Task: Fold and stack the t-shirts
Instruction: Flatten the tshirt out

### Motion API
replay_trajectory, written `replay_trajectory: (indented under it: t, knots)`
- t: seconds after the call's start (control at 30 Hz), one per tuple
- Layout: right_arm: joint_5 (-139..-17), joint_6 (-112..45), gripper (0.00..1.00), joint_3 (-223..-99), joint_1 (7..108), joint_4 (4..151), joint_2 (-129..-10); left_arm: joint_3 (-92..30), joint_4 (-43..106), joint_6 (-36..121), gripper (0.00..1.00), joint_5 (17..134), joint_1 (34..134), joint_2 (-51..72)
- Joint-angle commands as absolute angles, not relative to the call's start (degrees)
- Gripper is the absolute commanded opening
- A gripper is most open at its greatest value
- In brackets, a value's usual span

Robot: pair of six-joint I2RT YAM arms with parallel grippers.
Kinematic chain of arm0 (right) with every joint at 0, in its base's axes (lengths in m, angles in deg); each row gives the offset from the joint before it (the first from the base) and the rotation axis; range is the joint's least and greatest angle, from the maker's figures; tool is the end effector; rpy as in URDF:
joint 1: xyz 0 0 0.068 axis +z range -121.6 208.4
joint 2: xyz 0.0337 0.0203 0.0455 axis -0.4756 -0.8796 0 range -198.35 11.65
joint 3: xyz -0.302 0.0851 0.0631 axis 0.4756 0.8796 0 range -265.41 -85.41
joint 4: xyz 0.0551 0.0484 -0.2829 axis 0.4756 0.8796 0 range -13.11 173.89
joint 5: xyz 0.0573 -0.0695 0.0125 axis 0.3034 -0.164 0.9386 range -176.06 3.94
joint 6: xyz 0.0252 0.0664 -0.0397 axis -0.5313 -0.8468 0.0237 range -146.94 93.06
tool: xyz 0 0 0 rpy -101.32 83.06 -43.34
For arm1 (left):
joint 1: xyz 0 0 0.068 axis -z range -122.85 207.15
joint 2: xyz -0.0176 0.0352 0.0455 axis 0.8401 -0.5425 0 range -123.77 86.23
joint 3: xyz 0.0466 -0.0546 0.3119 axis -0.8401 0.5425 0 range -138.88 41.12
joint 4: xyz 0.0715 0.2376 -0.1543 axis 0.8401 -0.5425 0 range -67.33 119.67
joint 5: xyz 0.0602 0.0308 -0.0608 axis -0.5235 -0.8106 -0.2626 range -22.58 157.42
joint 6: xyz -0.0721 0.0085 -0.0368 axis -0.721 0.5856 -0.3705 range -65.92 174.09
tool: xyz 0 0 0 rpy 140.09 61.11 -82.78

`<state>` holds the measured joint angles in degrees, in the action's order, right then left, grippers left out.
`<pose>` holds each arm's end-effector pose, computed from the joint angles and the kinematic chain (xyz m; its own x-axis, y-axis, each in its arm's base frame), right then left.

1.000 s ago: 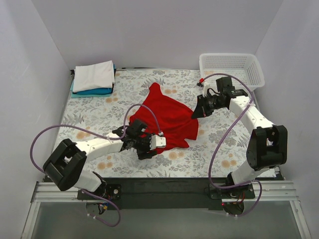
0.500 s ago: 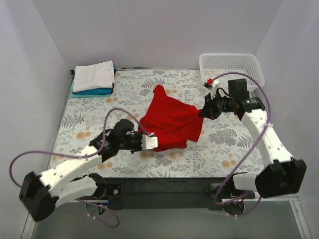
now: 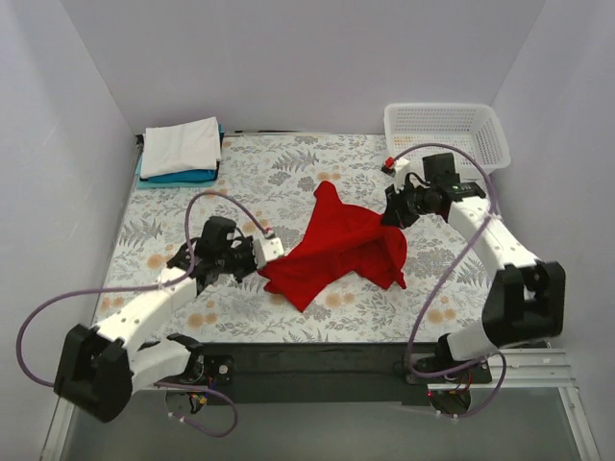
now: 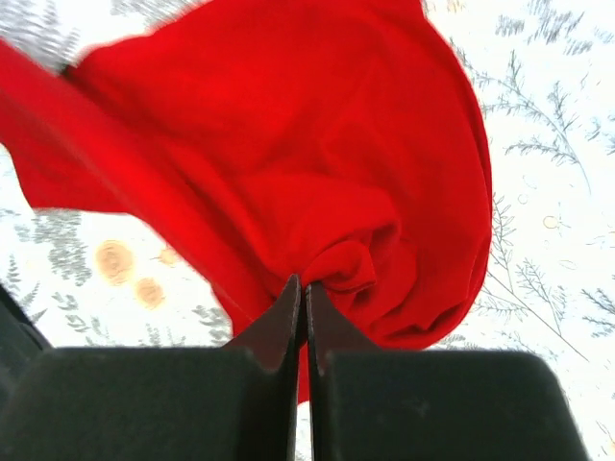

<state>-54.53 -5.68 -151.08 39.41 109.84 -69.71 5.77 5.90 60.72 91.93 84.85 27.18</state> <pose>0.3318 0.1021 0.3045 -0.5047 -0.4131 -0.7581 -0.7349 0.6663 0.1262 0.1909 -0.1332 0.2230 -0.5705 0.4184 -0.7067 0.7423 0.6310 -0.2256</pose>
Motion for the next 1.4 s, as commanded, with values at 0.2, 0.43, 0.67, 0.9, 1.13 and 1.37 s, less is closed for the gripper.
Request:
replay_trajectory:
  t: [0.2, 0.43, 0.67, 0.9, 1.13, 1.37]
  knots:
    - [-59.95, -7.51, 0.01, -172.85, 42.63, 105.45, -92.73, -12.04, 9.98, 58.4, 0.0, 96.71, 68.66, 1.52]
    - [-61.53, -8.04, 0.82, -180.0, 41.5, 113.01, -96.64, -22.33, -1.86, 53.46, 0.57, 103.51, 62.69, -3.86]
    - [-58.82, -3.48, 0.89, -172.69, 34.65, 119.51, -88.99, -15.4, -6.28, 58.39, 0.6, 106.19, 69.78, 7.56]
    - [-56.53, -0.05, 0.61, -169.71, 29.02, 123.73, -93.54, -13.19, -5.75, 55.67, 0.55, 102.22, 80.17, 4.5]
    - [-55.56, 4.61, 0.46, -165.57, 28.93, 123.21, -97.59, -13.11, -6.19, 55.67, 0.54, 99.41, 83.33, 2.38]
    - [-57.31, 5.14, 0.45, -165.66, 28.93, 121.54, -102.16, -11.35, -5.84, 55.49, 0.54, 98.27, 85.27, 2.73]
